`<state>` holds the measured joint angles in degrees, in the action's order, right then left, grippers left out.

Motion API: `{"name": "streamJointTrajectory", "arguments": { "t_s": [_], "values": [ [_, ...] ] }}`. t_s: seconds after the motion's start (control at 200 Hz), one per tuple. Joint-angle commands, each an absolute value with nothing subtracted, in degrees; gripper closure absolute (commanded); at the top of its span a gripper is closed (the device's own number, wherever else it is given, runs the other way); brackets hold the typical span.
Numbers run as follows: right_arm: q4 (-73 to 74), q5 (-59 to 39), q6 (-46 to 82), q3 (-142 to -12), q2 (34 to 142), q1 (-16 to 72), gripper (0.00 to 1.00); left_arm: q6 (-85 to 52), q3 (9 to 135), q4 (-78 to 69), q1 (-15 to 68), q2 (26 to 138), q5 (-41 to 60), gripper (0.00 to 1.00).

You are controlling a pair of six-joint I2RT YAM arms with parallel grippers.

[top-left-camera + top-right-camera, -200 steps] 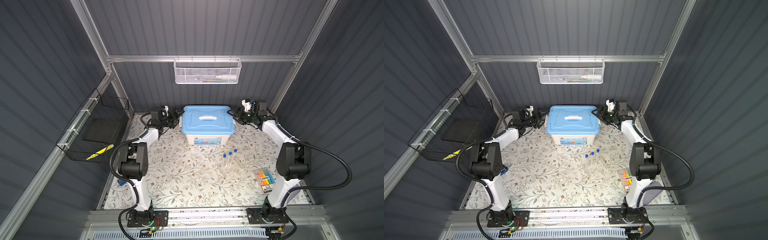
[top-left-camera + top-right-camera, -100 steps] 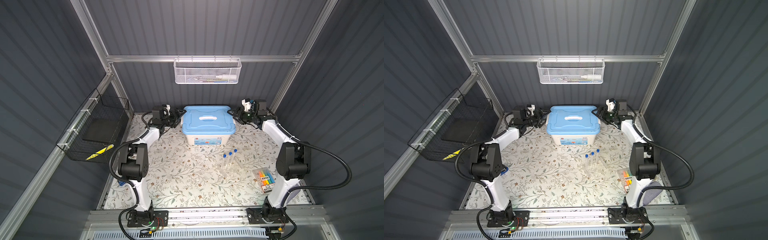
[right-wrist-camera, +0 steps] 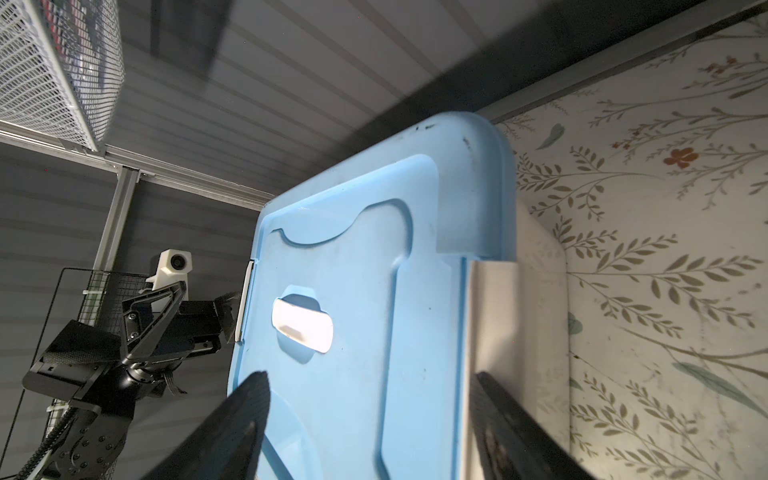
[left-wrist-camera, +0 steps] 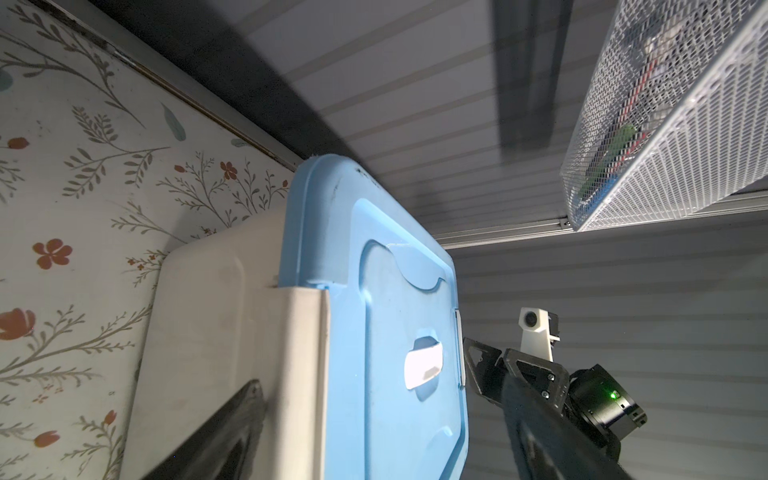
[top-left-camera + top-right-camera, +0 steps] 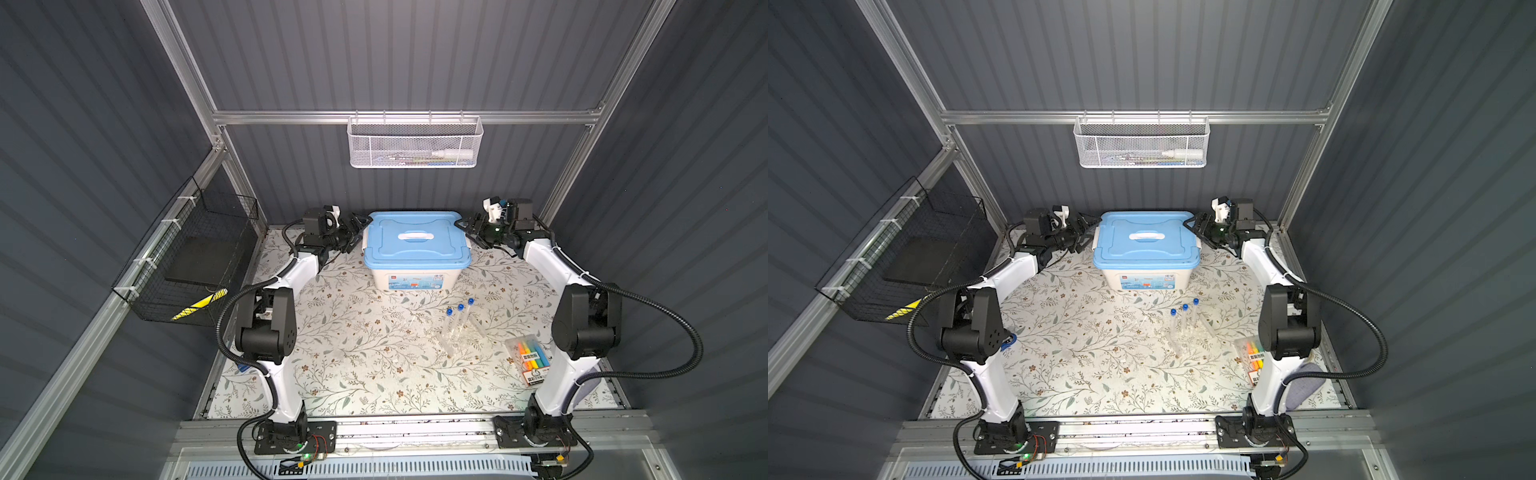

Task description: Organize the chemistry lab equipment

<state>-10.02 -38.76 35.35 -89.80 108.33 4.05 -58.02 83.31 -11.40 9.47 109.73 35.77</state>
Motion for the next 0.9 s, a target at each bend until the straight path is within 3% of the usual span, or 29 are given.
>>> {"name": "streamJointTrajectory", "arguments": {
  "t_s": [0.0,0.895],
  "values": [
    [-12.8,-39.5,34.5,-90.8,110.5,5.2,0.22,-56.8,85.9,-11.5,11.4,107.9,37.4,0.09],
    [-15.2,-39.1,33.4,-91.1,112.3,5.4,0.24,-56.0,89.9,-9.9,13.0,109.3,36.3,0.08]
  ]
}}
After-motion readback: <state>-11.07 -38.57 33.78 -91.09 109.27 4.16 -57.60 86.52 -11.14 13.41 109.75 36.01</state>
